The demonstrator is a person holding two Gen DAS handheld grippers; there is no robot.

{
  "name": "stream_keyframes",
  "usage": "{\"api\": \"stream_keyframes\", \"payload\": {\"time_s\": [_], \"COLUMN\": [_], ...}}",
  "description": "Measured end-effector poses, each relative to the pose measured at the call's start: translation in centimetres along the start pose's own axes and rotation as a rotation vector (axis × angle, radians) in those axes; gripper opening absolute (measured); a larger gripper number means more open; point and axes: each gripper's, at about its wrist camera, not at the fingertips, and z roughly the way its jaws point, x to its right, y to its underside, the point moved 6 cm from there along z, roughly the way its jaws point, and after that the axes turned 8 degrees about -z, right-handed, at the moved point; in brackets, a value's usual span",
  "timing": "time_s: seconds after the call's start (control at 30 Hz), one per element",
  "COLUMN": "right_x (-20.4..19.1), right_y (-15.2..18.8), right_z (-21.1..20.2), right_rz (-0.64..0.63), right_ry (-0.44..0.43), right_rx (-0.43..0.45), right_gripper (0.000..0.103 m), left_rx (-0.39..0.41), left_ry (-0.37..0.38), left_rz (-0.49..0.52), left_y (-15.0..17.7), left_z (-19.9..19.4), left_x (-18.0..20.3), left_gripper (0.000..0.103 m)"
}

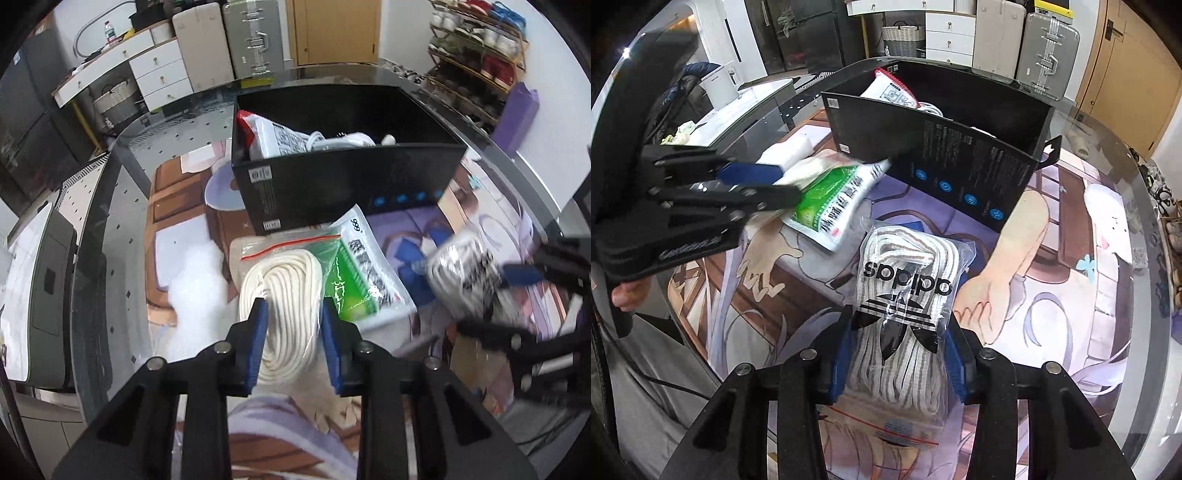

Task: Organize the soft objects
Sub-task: 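Grasp the adidas cable bag with the right tool while the left tool grasps the bagged rope bundle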

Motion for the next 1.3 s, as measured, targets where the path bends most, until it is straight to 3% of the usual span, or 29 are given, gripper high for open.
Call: {"api": "stream_keyframes", "payload": {"time_s": [0.07, 0.13, 0.17, 0.2, 0.27, 0.43, 0.53, 0.63, 0.67, 0.9, 1.17, 1.23, 1.3], "right_x": [-0.1, -0.1, -0.2, -0.3, -0.3, -0.3, -0.3, -0.2, -0.2, -0.6, -0.9, -1.0, -0.9], "right_y": [0.0, 0.0, 0.1, -0.1, -0.3, -0.5, -0.2, -0.3, -0.3, -0.5, -0.7, -0.6, -0.5], "right_z": [0.2, 0.2, 0.2, 0.1, 0.1, 0.2, 0.3, 0.4, 0.4, -0.6, -1.2, -1.1, -1.0], "right_rz": [0.001, 0.0, -0.002, -0.004, -0.004, -0.002, -0.005, -0.006, -0.006, -0.013, -0.022, -0.025, -0.023], "right_ry": [0.0, -0.004, -0.004, -0.002, 0.0, 0.005, 0.007, 0.007, 0.009, 0.013, 0.008, 0.011, 0.006], "right_rx": [-0.004, -0.007, -0.004, -0.001, 0.003, 0.005, -0.003, -0.001, -0.002, 0.022, 0.035, 0.032, 0.031], "right_gripper": [0.044, 0.044, 0.044, 0.044, 0.044, 0.044, 0.044, 0.044, 0.044, 0.041, 0.037, 0.037, 0.037], "left_rx": [0.004, 0.001, 0.009, 0.03, 0.043, -0.005, 0.006, 0.014, -0.008, 0.011, 0.027, 0.049, 0.046], "left_ry": [-0.002, 0.015, 0.027, 0.03, 0.037, 0.044, 0.012, -0.018, 0.007, 0.012, 0.005, -0.015, -0.005], "left_rz": [-0.007, -0.029, -0.041, -0.049, -0.052, -0.067, -0.054, -0.026, -0.022, 0.014, 0.035, 0.011, -0.015], "left_y": [0.2, 0.3, 0.3, 0.2, 0.1, 0.3, 0.3, 0.3, 0.5, 0.3, 0.2, 0.1, 0.0], "left_z": [-0.4, -0.6, -0.8, -1.2, -1.4, 0.2, 0.4, 0.3, 0.6, -0.4, -1.4, -1.4, -1.1], "left_x": [-0.3, -0.7, -1.1, -1.4, -1.9, -2.5, -2.3, -1.9, -1.6, -0.9, -0.4, -1.0, -1.5], "left_gripper": [0.031, 0.05, 0.065, 0.071, 0.079, 0.079, 0.076, 0.045, 0.03, 0.009, 0.005, 0.011, 0.063]}}
